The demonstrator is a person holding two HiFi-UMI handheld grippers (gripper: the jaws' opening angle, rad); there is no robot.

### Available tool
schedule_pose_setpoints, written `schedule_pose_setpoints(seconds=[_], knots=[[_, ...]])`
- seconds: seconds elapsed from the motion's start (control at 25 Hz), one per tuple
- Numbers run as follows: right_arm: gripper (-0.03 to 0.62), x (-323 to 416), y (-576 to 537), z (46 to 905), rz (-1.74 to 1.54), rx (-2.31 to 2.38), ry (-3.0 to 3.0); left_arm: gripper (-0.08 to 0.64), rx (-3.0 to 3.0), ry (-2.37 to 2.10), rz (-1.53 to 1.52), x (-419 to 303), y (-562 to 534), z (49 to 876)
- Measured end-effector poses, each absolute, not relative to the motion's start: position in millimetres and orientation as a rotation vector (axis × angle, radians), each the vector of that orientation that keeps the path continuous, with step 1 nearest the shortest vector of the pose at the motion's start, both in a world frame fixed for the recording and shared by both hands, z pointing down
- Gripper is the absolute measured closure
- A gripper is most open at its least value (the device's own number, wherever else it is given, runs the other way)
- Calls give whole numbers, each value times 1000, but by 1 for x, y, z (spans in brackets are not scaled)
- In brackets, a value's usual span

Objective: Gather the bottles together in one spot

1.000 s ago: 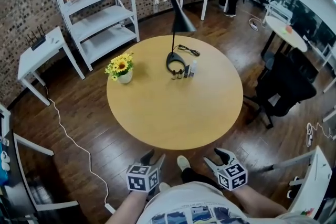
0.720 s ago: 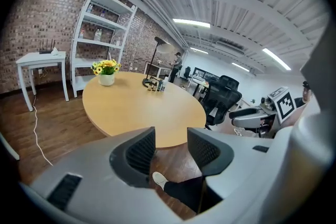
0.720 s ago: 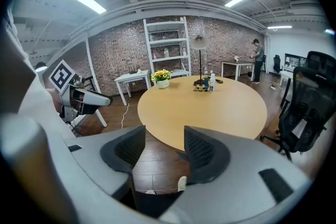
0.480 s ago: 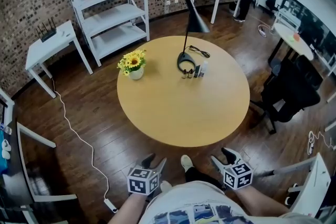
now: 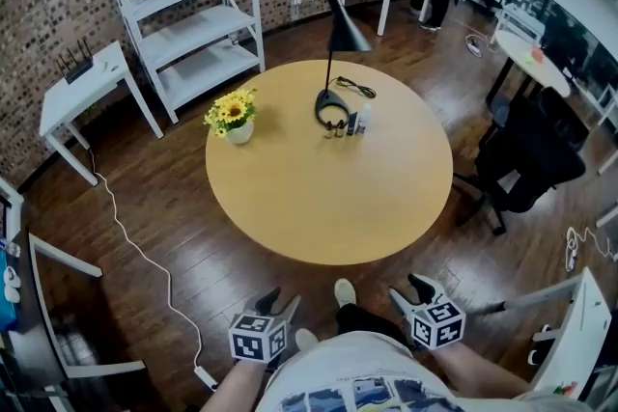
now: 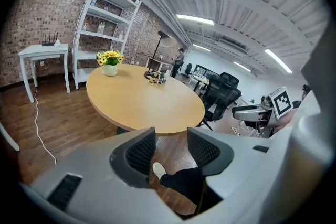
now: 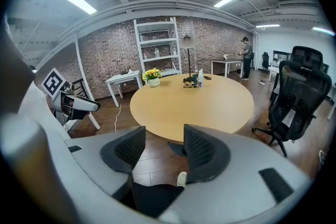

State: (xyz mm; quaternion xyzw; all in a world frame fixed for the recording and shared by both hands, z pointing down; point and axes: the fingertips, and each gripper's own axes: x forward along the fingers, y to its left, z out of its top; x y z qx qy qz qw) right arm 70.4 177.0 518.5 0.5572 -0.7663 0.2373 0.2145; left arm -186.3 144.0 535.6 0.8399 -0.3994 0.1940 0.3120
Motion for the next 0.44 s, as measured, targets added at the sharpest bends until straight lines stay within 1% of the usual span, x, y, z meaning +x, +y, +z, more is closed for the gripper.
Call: schedule_pose_setpoints(seconds=[0.44], knots=[[339, 62, 151, 518, 591, 1468, -2173, 370, 2156, -1130, 489, -201, 141, 535]])
